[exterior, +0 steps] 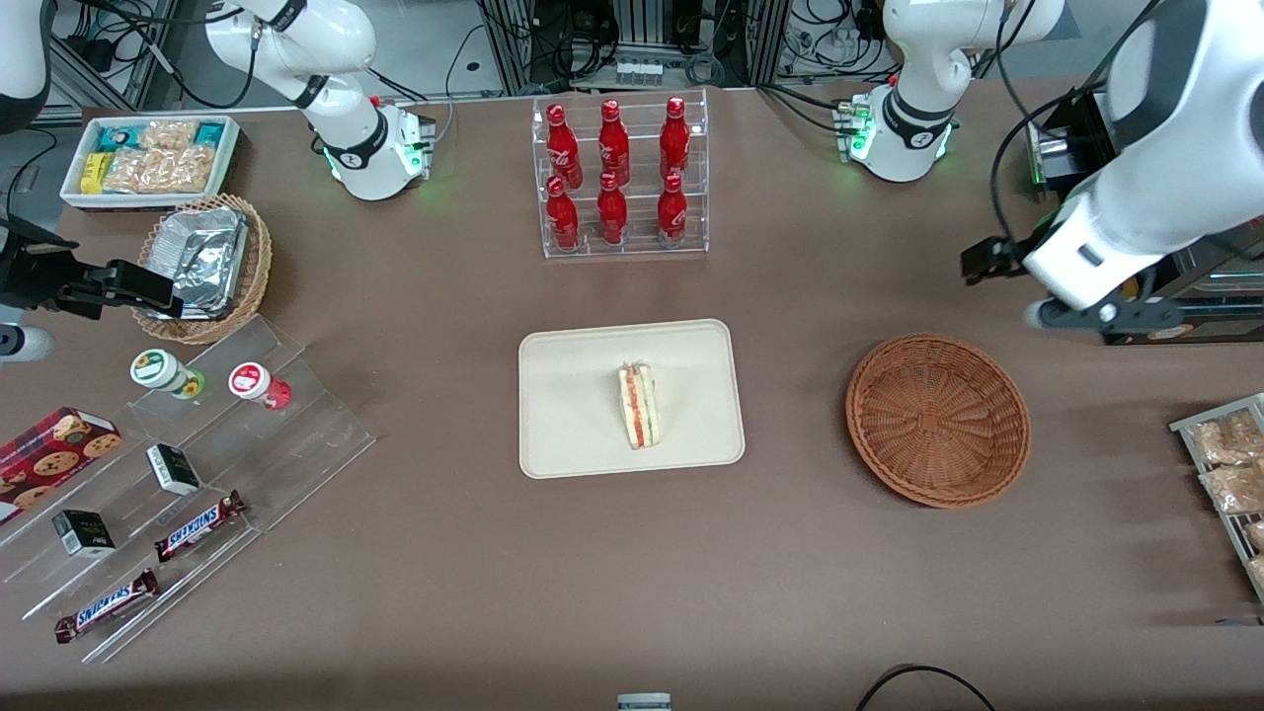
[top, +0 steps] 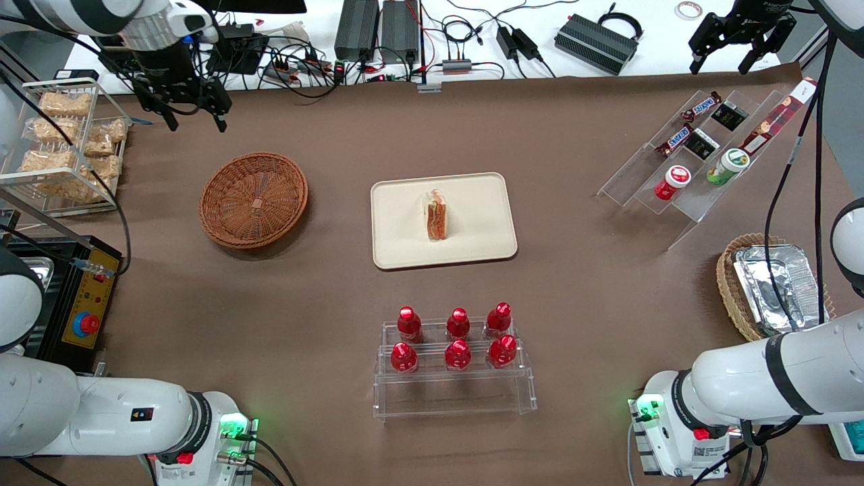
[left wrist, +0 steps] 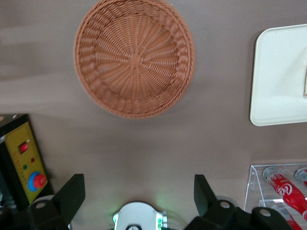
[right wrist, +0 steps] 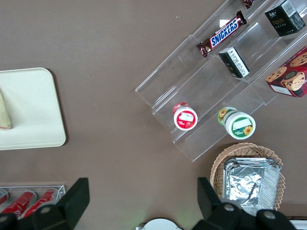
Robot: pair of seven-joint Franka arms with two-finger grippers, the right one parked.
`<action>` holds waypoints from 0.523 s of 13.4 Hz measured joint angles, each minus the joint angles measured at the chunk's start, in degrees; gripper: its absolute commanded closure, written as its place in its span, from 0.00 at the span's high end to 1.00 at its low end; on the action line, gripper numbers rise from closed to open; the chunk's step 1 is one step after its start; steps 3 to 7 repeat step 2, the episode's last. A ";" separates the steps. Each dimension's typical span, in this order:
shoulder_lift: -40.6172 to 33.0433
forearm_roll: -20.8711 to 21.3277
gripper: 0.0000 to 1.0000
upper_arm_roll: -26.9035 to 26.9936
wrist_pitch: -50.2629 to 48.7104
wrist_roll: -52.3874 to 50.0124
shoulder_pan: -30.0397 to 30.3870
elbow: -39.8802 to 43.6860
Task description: Place sandwich from basket to tray
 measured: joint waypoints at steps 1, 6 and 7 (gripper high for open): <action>-0.30 0.01 1.00 0.01 -1.27 0.01 0.65 0.97; -0.41 0.02 1.00 0.03 -2.25 0.01 1.14 1.74; -0.41 0.02 1.00 0.03 -2.25 0.01 1.14 1.74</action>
